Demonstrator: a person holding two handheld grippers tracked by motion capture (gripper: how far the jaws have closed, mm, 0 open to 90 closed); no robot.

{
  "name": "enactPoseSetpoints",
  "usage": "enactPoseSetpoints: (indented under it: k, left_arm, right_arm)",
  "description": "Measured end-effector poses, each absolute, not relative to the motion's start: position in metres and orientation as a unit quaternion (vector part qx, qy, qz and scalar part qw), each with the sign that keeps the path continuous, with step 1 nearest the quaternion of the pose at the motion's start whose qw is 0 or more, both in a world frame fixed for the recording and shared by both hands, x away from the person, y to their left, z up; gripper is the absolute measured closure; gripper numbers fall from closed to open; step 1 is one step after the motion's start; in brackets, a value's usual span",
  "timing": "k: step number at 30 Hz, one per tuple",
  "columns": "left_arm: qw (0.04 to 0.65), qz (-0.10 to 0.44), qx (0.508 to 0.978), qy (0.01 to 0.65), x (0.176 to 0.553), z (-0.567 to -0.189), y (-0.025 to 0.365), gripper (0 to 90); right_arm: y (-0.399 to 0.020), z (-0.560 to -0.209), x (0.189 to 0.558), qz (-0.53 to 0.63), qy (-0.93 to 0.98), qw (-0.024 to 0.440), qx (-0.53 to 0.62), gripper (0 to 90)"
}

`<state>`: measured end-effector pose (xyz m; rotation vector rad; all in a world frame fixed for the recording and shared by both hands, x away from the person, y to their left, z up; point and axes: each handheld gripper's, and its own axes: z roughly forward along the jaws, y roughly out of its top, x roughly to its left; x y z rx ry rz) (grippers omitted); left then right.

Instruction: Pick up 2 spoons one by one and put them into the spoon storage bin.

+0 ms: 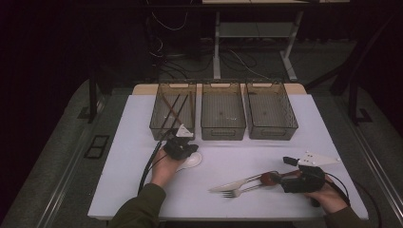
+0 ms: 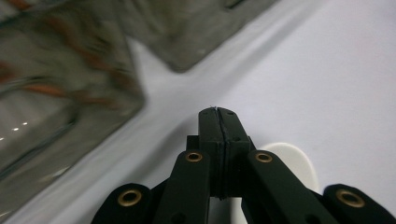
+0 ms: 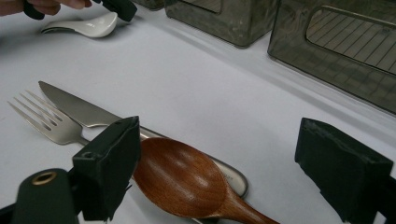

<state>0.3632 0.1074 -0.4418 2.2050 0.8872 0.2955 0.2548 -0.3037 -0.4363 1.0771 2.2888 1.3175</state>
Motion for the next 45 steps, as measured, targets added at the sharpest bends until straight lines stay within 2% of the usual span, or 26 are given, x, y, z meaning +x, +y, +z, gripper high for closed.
enactPoseSetpoints:
  k: [4, 6, 8, 11, 15, 25, 30, 45]
  left_arm:
    - [0.375, 0.123, 0.845, 0.360, 0.362, -0.437, 0.121, 82.2]
    - [0.388, 0.124, 0.838, 0.364, 0.358, -0.436, 0.126, 75.2]
    - [0.390, 0.110, 0.840, 0.361, 0.353, -0.436, 0.131, 63.4]
    - [0.387, 0.100, 0.844, 0.358, 0.343, -0.437, 0.134, 51.1]
    - [0.395, 0.088, 0.842, 0.357, 0.335, -0.438, 0.133, 44.6]
    - [0.375, 0.079, 0.860, 0.336, 0.336, -0.446, 0.121, 44.0]
    - [0.369, 0.075, 0.869, 0.322, 0.334, -0.446, 0.118, 46.6]
    - [0.361, 0.054, 0.886, 0.284, 0.330, -0.443, 0.111, 66.9]
  right_arm:
    - [-0.304, -0.436, 0.255, 0.457, 0.794, 0.144, 0.374, 14.2]
    - [-0.304, -0.436, 0.255, 0.457, 0.794, 0.145, 0.373, 14.3]
    - [-0.304, -0.436, 0.255, 0.458, 0.793, 0.145, 0.374, 14.3]
    - [-0.305, -0.436, 0.255, 0.458, 0.793, 0.146, 0.374, 14.3]
    - [-0.304, -0.436, 0.254, 0.456, 0.794, 0.148, 0.373, 14.3]
    - [-0.303, -0.437, 0.255, 0.455, 0.796, 0.148, 0.371, 14.3]
    - [-0.303, -0.437, 0.255, 0.454, 0.797, 0.148, 0.369, 14.3]
    - [-0.302, -0.437, 0.255, 0.453, 0.798, 0.147, 0.370, 14.3]
